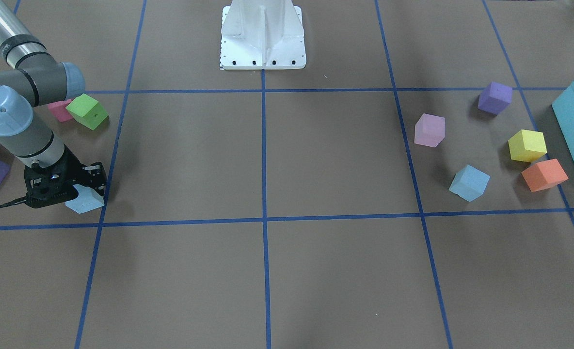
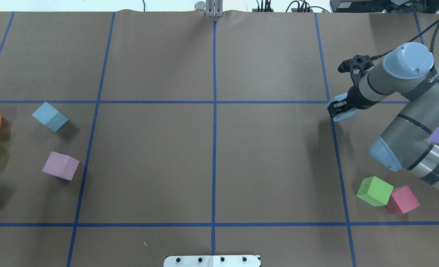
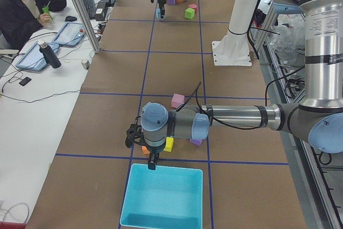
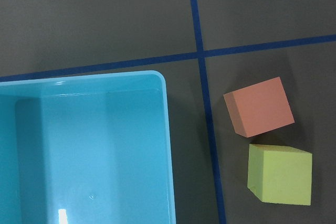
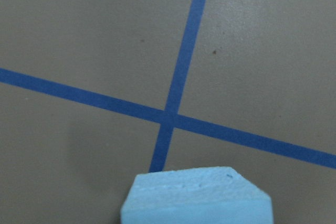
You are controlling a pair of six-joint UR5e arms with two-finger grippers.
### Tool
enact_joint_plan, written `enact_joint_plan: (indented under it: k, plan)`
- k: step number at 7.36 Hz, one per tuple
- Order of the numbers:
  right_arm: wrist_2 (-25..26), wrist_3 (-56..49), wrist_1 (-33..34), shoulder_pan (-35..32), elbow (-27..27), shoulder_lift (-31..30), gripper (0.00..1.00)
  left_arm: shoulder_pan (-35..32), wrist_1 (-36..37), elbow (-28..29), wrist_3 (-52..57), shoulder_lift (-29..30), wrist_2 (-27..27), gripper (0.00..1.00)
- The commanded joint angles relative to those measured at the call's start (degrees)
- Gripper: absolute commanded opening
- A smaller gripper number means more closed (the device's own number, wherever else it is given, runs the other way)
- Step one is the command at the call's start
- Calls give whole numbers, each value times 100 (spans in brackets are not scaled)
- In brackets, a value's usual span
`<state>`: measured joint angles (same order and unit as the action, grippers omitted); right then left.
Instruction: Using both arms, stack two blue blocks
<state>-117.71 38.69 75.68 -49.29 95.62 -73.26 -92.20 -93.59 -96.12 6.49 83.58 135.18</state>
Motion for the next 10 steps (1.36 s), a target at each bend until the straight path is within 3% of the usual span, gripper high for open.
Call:
enact_joint_plan:
  k: [1,3,4,6,10]
  plan:
    - [151,888,1217,451,238,1019,0,0,7,14,-7,-9,0,99]
    - [494,2714,1674,1155,20,2047,0,0,7,14,-7,-9,0,99]
    - [895,3358,1991,1558,-277,2557,0,0,16,14,-7,-18,0,99]
    - [1294,3988,1986,2088,-937,3175,11,0,7,14,-7,-88,0,99]
    - [1505,4094,1794,2406,-1141,3231,38,0,7,58,-7,-88,0,99]
